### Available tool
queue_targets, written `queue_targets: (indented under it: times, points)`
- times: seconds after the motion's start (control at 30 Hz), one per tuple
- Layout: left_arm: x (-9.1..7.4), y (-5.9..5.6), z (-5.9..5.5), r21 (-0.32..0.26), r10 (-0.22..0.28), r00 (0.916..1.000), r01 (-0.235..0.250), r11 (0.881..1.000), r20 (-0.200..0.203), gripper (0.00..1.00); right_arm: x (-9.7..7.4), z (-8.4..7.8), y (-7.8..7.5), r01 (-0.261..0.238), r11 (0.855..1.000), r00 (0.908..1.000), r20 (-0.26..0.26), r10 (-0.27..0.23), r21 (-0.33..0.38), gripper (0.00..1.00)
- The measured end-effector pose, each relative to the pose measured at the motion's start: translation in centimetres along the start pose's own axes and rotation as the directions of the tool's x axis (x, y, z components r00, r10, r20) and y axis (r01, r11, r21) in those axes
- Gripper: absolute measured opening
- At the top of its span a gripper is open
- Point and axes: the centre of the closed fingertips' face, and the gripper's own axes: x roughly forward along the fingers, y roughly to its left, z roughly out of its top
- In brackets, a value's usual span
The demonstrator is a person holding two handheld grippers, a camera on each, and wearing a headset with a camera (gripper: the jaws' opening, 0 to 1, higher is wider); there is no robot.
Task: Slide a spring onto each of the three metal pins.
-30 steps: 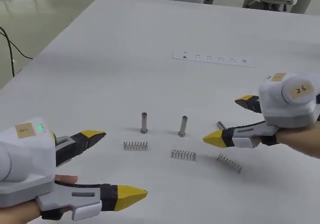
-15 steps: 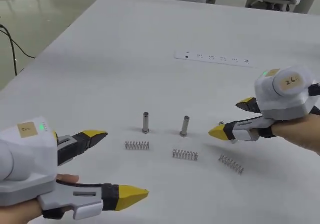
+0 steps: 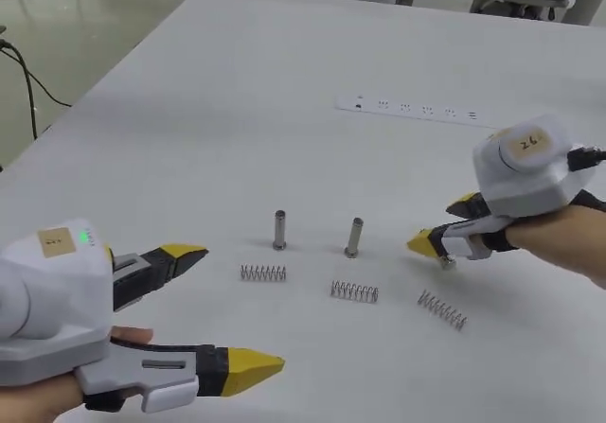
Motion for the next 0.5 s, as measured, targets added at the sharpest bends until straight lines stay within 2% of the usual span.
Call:
queue_targets:
  times: [0.5]
  points:
    - [0.05,-0.03,-0.01,-0.001,-0.002,1.0000,0.002,1.000,0.000,0.85,0.69,-0.69,-0.22,-0.001,1.000,0.9985,-0.054,0.003,0.027,0.31]
